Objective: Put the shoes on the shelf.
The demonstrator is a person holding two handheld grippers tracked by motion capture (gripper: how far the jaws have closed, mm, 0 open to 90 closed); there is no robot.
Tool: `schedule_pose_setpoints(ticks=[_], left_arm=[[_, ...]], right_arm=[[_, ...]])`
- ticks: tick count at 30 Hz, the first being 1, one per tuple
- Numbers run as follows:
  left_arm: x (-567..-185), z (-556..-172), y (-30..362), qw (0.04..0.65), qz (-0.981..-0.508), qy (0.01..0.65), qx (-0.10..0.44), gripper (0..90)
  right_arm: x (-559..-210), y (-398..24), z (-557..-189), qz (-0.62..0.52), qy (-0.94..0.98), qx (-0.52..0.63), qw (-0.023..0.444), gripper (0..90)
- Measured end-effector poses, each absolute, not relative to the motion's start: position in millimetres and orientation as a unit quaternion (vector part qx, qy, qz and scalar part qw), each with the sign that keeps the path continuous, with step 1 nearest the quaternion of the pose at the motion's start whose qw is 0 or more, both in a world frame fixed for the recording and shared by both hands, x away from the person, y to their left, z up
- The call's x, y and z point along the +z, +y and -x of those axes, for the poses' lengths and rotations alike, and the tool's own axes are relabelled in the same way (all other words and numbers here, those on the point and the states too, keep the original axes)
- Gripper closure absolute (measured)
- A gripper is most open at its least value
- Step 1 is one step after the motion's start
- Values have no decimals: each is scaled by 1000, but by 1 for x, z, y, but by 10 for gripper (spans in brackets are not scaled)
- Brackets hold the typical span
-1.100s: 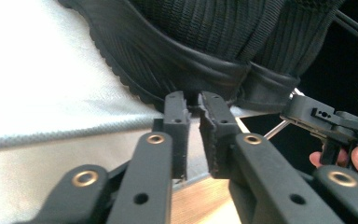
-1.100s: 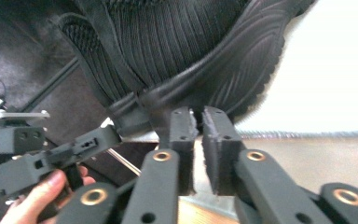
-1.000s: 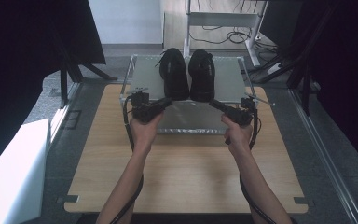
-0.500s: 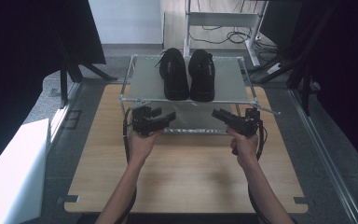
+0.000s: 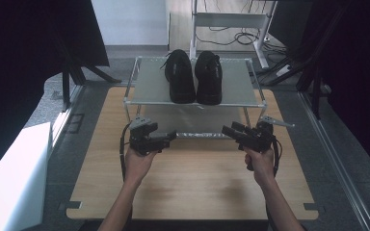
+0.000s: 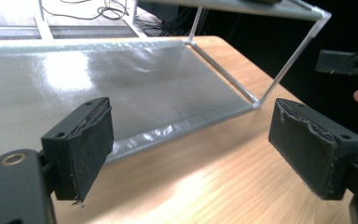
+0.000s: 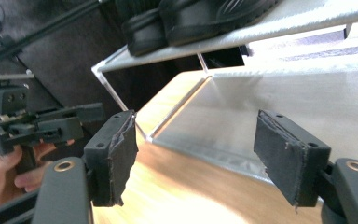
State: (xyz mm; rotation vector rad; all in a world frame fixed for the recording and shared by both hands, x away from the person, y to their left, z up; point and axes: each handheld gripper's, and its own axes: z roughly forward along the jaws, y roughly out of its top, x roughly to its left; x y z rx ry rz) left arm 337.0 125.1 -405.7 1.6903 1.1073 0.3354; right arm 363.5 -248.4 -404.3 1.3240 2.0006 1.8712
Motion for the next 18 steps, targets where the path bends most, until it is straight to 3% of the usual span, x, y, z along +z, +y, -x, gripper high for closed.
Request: schedule_pose_setpoints(ticks=[10, 18], left_arm=[[-423, -306, 129, 477, -742, 438, 174, 47], [-446, -282, 130, 463, -757, 430, 166, 0]], right_arm=[[-415, -251, -332, -397, 709, 578, 76, 200], [-439, -254, -313, -387, 746, 535, 91, 141]])
